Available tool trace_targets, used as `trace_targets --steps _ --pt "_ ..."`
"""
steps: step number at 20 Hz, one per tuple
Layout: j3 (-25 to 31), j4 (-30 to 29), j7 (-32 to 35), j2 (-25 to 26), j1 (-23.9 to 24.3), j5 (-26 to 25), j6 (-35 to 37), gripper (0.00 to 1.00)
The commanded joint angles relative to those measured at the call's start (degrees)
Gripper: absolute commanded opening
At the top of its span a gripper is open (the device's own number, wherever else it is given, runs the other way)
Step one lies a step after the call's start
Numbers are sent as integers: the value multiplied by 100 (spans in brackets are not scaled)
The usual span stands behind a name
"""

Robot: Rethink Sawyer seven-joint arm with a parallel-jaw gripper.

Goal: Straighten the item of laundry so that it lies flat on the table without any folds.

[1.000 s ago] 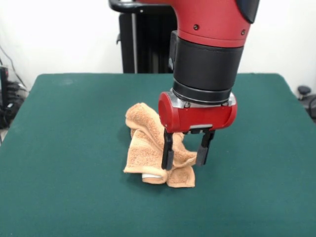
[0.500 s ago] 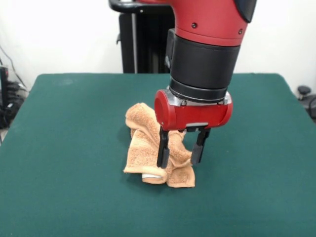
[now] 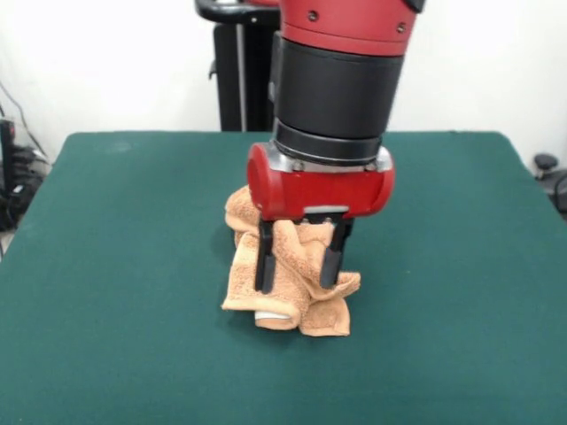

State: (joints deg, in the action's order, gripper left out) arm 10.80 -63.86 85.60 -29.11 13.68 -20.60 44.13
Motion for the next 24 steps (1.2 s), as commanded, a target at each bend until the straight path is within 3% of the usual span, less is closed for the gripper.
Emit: trace_targets --steps 1,24 --pt "637 -571 -1749 42 123 -326 830 100" --pt "1040 -392 -1639 485 348 -768 526 100"
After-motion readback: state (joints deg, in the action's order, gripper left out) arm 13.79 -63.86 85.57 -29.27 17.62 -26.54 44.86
